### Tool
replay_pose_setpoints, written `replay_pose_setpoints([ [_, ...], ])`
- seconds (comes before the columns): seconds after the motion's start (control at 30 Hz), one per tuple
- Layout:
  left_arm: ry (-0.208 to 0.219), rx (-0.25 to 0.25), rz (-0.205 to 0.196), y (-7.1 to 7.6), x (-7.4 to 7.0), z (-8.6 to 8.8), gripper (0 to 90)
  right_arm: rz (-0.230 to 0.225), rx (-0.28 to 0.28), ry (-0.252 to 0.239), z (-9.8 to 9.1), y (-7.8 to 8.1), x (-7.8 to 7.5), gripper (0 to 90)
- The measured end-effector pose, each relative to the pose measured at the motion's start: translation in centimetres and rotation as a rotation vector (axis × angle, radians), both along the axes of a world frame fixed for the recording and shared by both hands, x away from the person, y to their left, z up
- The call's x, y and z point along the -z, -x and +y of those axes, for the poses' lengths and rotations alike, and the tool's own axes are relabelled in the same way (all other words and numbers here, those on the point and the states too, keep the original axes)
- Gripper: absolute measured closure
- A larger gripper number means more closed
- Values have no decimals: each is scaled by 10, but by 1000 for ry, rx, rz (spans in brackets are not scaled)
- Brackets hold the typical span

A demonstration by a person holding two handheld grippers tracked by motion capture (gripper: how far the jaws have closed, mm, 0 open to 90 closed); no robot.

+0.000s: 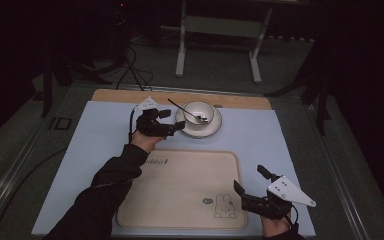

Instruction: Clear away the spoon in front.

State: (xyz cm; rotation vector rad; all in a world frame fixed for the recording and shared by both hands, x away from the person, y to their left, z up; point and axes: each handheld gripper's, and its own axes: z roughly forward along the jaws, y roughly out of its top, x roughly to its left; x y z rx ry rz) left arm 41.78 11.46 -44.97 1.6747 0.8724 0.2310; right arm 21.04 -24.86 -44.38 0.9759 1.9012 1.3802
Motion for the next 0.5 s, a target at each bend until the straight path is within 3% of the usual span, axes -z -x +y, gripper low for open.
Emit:
replay_pose_setpoints([
  [0.2, 40, -55, 43, -13, 11, 3, 191, 2, -4, -1, 0, 0, 0, 111],
  [0.37, 45, -94, 60, -20, 16, 4, 233, 3, -5, -1, 0, 0, 1, 111],
  [0.5, 67, -156, 95, -30, 23, 5, 243, 4, -5, 1, 0, 0, 1, 111],
])
